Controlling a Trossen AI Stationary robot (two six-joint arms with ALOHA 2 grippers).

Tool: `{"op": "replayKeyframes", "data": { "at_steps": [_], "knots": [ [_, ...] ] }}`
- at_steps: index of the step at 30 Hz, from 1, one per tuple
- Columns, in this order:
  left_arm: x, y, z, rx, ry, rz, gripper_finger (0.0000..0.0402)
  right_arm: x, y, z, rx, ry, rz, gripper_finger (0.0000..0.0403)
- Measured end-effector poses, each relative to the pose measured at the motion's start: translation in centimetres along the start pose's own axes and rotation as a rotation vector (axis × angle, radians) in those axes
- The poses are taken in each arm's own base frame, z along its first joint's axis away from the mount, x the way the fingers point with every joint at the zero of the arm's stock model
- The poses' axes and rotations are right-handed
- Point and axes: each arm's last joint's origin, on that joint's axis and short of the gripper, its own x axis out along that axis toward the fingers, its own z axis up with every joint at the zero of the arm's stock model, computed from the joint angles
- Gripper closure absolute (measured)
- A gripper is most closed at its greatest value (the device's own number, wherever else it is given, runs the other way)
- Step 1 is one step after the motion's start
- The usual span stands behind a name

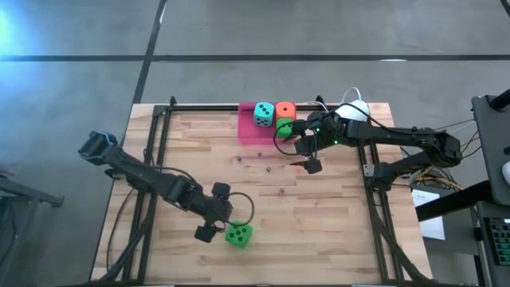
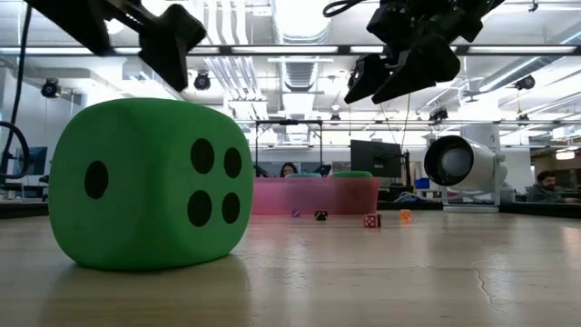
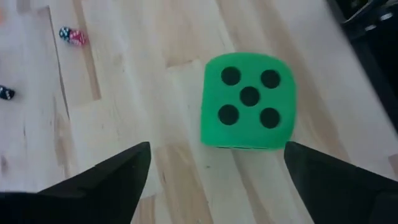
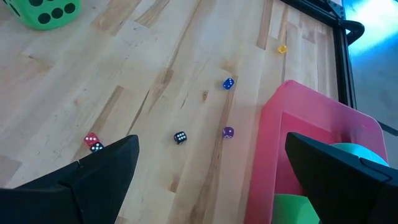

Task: Pick & Place Dice
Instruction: Put the large green dice into the the pink bin

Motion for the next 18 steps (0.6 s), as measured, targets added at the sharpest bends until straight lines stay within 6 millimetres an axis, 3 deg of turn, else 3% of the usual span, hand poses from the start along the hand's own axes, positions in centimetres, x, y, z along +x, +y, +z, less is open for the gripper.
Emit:
{"op": "replayKeyframes", "data": {
  "at_steps": [7,11,18],
  "knots": [
    [2.7,-0.3,2.3,0.000,0.161,0.056,0.0029,0.0,0.0,0.0,0.001,0.000,0.000,0.0003],
    [3.5,-0.9,4.0,-0.014,0.197,0.054,0.0005,0.0,0.0,0.0,0.001,0.000,0.000,0.0003],
    [4.4,-1.4,5.5,-0.032,0.210,-0.005,0.0003,0.0,0.0,0.0,0.001,0.000,0.000,0.0003]
  ]
}}
